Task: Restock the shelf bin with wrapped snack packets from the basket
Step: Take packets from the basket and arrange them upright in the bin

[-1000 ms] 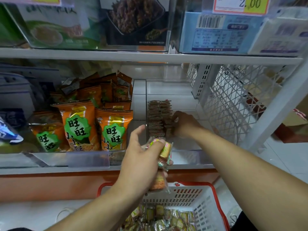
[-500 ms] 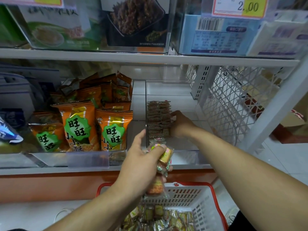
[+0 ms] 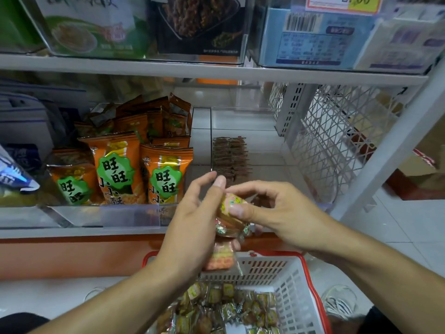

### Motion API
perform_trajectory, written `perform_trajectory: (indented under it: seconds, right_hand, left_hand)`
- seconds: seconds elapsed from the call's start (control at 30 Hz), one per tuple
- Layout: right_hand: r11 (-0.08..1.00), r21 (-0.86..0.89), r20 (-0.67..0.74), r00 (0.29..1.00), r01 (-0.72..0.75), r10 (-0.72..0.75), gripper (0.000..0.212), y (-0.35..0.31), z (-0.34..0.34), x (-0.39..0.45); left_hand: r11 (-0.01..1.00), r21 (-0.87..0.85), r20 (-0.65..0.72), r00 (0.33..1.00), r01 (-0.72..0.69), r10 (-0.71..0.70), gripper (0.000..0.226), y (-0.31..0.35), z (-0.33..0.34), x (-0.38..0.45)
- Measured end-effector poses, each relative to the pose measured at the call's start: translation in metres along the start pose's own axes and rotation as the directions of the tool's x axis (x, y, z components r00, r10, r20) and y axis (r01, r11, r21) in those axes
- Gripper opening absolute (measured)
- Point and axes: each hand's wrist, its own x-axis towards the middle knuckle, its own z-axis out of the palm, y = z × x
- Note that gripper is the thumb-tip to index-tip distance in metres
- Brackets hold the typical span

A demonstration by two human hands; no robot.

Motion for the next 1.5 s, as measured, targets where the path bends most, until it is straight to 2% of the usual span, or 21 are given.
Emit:
perform_trajectory:
  seconds: [0.1, 0.17, 0.23, 0.27, 0.3, 0.37, 0.43, 0.5, 0.57, 0.67, 0.73, 0.83, 0.93, 1.0, 1.07, 1.17, 1.33, 1.4, 1.43, 1.47, 1.5]
  right_hand:
    - [0.998, 0.065, -0.081, 0.997, 0.017, -0.012, 0.032, -0.006, -0.002, -0.007]
    - [0.987, 0.151, -0.196, 0.98, 0.058, -0.028, 0.036, -0.008, -0.003, -0.01]
    - [0.949, 0.309, -0.266, 0.964, 0.067, 0.018, 0.043, -0.011, -0.006, -0.011]
    - [0.908, 0.416, -0.253, 0.965, 0.043, 0.07, 0.046, -0.014, -0.008, -0.012]
    - [0.848, 0.531, -0.205, 0.97, -0.003, 0.132, 0.048, -0.017, -0.01, -0.013]
    - [0.688, 0.712, -0.045, 0.969, -0.139, 0.242, 0.048, -0.02, -0.012, -0.017]
    - [0.54, 0.797, 0.114, 0.945, -0.271, 0.307, 0.044, -0.018, -0.008, -0.023]
    - [0.425, 0.828, 0.249, 0.919, -0.366, 0.306, 0.051, -0.015, 0.001, -0.03]
    - [0.38, 0.822, 0.338, 0.9, -0.425, 0.276, 0.059, -0.013, 0.011, -0.035]
    - [0.345, 0.82, 0.39, 0.887, -0.456, 0.246, 0.041, -0.012, 0.021, -0.038]
    - [0.35, 0.815, 0.381, 0.882, -0.463, 0.279, 0.031, -0.011, 0.021, -0.038]
    - [0.359, 0.813, 0.382, 0.886, -0.458, 0.264, 0.039, -0.013, 0.016, -0.036]
    - [0.429, 0.782, 0.398, 0.892, -0.453, 0.216, 0.051, -0.013, 0.015, -0.037]
    - [0.489, 0.763, 0.365, 0.906, -0.422, 0.213, 0.051, -0.013, 0.016, -0.037]
    - [0.524, 0.76, 0.302, 0.923, -0.385, 0.24, 0.048, -0.013, 0.016, -0.036]
    - [0.579, 0.752, 0.205, 0.946, -0.316, 0.25, 0.048, -0.013, 0.013, -0.034]
    - [0.694, 0.683, 0.088, 0.969, -0.227, 0.231, 0.045, -0.01, 0.007, -0.03]
    - [0.861, 0.501, -0.08, 0.986, -0.085, 0.144, 0.044, -0.007, 0.004, -0.03]
    - [0.961, 0.276, -0.215, 0.976, 0.027, 0.034, 0.041, -0.005, 0.001, -0.03]
    - [0.99, -0.004, -0.316, 0.94, 0.138, -0.132, 0.036, -0.005, -0.001, -0.031]
    - [0.939, -0.255, -0.329, 0.892, 0.233, -0.31, 0.034, -0.004, -0.004, -0.032]
  left_hand:
    - [1.0, -0.017, 0.018, 1.0, -0.011, 0.011, 0.05, 0.006, 0.002, -0.003]
    - [0.998, -0.025, -0.037, 0.998, -0.05, 0.049, 0.052, 0.008, 0.003, -0.002]
    - [0.993, -0.031, -0.091, 0.989, -0.118, 0.115, 0.043, 0.007, 0.002, 0.002]
    - [0.986, -0.029, -0.106, 0.981, -0.164, 0.16, 0.031, 0.006, 0.002, 0.003]
    - [0.976, -0.011, -0.114, 0.97, -0.216, 0.213, 0.024, 0.006, 0.001, 0.002]
    - [0.94, 0.083, -0.128, 0.932, -0.331, 0.339, 0.037, 0.005, -0.003, 0.001]
    - [0.882, 0.173, -0.115, 0.88, -0.438, 0.46, 0.052, 0.005, -0.006, 0.0]
    - [0.825, 0.206, -0.069, 0.834, -0.526, 0.548, 0.061, 0.004, -0.007, 0.001]
    - [0.775, 0.249, -0.03, 0.795, -0.581, 0.606, 0.069, 0.001, -0.006, 0.002]
    - [0.727, 0.28, 0.053, 0.766, -0.627, 0.64, 0.076, -0.003, -0.004, 0.003]
    - [0.684, 0.307, 0.136, 0.742, -0.661, 0.656, 0.074, -0.005, -0.003, 0.001]
    - [0.631, 0.346, 0.216, 0.714, -0.694, 0.666, 0.067, -0.007, -0.001, -0.001]
    - [0.616, 0.38, 0.206, 0.712, -0.69, 0.671, 0.057, -0.005, 0.002, -0.002]
    - [0.616, 0.417, 0.166, 0.722, -0.669, 0.672, 0.05, -0.005, 0.004, -0.003]
    - [0.626, 0.478, 0.105, 0.747, -0.616, 0.656, 0.047, -0.005, 0.005, -0.003]
    - [0.697, 0.512, 0.06, 0.831, -0.501, 0.554, 0.051, -0.004, 0.004, -0.001]
    - [0.682, 0.559, 0.202, 0.875, -0.471, 0.439, 0.061, -0.006, 0.005, -0.002]
    - [0.784, 0.498, 0.121, 0.925, -0.37, 0.359, 0.061, -0.004, 0.006, -0.003]
    - [0.855, 0.443, 0.04, 0.959, -0.269, 0.281, 0.06, -0.001, 0.006, -0.003]
    - [0.918, 0.369, -0.014, 0.987, -0.144, 0.161, 0.06, 0.002, 0.007, -0.001]
    - [0.958, 0.287, -0.002, 1.0, -0.009, 0.01, 0.062, 0.007, 0.008, 0.001]
